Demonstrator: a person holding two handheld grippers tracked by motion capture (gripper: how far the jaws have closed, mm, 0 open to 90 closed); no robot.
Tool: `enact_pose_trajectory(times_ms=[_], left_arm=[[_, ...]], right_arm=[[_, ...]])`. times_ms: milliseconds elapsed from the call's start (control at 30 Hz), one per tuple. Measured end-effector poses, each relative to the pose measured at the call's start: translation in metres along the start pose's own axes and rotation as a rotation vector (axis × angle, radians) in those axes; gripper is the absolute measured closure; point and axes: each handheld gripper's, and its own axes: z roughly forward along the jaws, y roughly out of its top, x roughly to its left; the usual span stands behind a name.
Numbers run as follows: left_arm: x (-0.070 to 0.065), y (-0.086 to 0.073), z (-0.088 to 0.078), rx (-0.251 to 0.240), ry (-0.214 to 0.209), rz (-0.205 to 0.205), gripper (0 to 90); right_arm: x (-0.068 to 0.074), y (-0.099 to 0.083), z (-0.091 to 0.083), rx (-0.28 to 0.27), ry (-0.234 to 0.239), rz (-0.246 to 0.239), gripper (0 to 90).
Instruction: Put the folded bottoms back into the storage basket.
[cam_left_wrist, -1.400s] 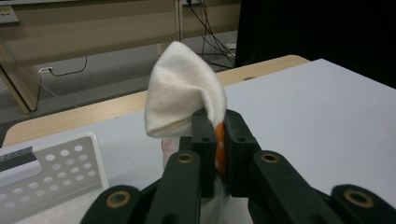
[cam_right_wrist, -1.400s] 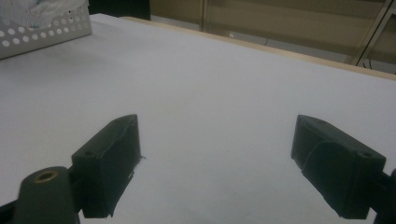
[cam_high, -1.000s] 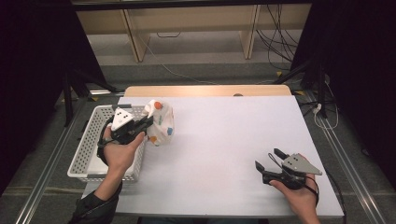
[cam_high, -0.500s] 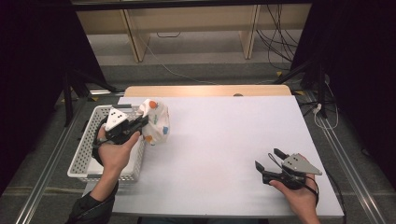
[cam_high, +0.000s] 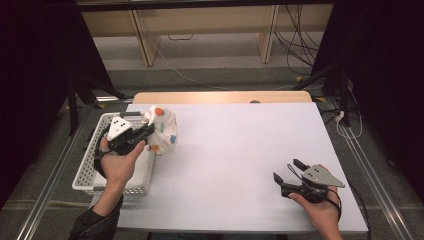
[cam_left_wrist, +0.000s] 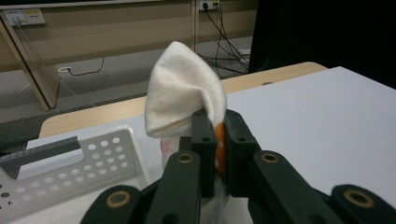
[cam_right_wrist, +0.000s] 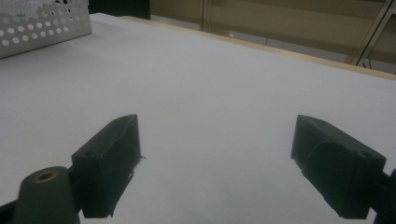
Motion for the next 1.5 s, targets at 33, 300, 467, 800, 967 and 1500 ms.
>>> enact_pose_trajectory(times_ms=[33, 300, 467, 800, 967, 1500], left_arm=[[0.0, 0.0, 0.0, 0.001, 0.001, 0.0, 84.0], [0.003, -0.001, -0.002, 0.002, 0.007, -0.002, 84.0], [0.005, -0.001, -0.004, -0.001, 0.012, -0.004, 83.9], [0.011, -0.001, -0.008, -0.008, 0.025, -0.012, 84.0], [0.013, -0.001, -0.01, -0.008, 0.031, -0.015, 84.0], [0.023, -0.001, -0.018, -0.019, 0.051, -0.028, 84.0]], right_arm=[[0.0, 0.0, 0.0, 0.0, 0.0, 0.0, 16.4], [0.0, 0.0, -0.001, 0.006, 0.0, -0.002, 16.4], [0.0, 0.0, -0.001, 0.006, 0.0, -0.002, 16.4], [0.0, 0.0, 0.0, 0.0, -0.001, 0.0, 16.4], [0.0, 0.0, 0.0, -0.001, -0.001, 0.0, 16.4], [0.0, 0.0, 0.0, 0.002, -0.001, -0.001, 16.4]])
